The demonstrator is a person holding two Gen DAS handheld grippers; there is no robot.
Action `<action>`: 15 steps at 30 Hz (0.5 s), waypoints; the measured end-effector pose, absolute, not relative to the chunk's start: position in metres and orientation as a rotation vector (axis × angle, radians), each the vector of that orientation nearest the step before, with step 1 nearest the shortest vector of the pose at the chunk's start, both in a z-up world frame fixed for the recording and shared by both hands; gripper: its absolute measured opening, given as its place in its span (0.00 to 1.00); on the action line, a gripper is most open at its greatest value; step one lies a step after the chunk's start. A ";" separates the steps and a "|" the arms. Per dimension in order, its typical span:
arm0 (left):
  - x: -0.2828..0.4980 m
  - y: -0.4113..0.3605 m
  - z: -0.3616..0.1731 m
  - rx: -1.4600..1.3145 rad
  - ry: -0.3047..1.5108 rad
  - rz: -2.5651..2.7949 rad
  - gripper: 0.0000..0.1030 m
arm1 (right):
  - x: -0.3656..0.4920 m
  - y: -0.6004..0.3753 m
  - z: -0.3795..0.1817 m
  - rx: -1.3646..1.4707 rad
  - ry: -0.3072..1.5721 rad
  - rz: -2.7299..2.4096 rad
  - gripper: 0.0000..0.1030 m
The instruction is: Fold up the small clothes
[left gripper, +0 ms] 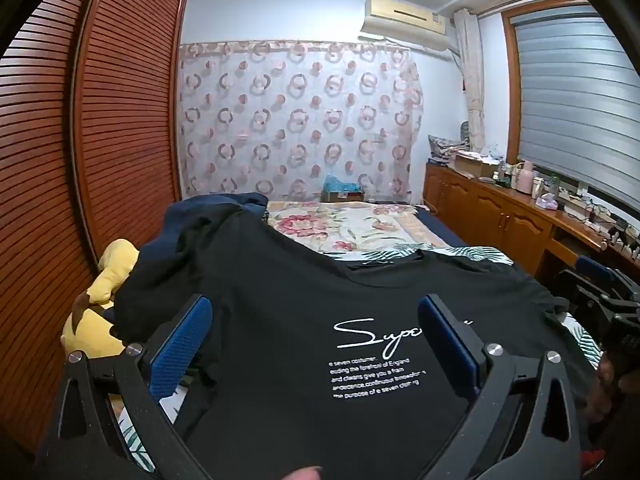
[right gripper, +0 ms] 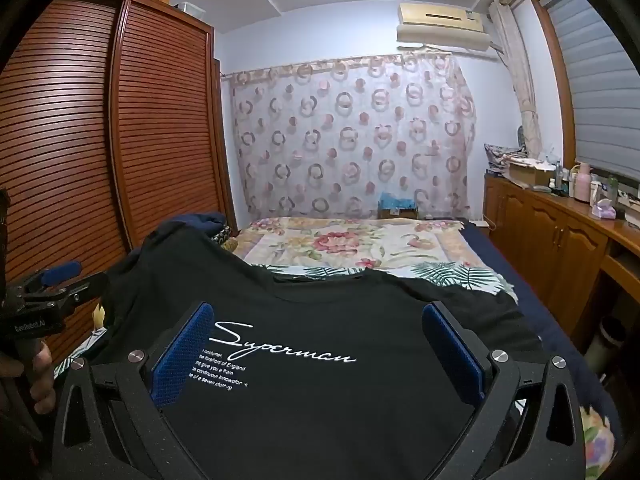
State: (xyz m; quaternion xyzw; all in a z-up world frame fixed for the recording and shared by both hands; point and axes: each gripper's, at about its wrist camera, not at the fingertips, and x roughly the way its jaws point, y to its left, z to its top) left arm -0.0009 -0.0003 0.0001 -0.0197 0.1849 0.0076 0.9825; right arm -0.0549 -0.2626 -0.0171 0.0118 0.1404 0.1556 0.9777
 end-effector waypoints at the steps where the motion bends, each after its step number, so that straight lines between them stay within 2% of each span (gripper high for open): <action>1: -0.001 0.000 0.000 -0.040 0.374 0.011 1.00 | -0.055 -0.263 -0.017 0.022 0.283 0.314 1.00; 15: 0.005 0.004 -0.007 -0.043 0.391 0.012 1.00 | -0.052 -0.263 -0.018 0.019 0.286 0.307 1.00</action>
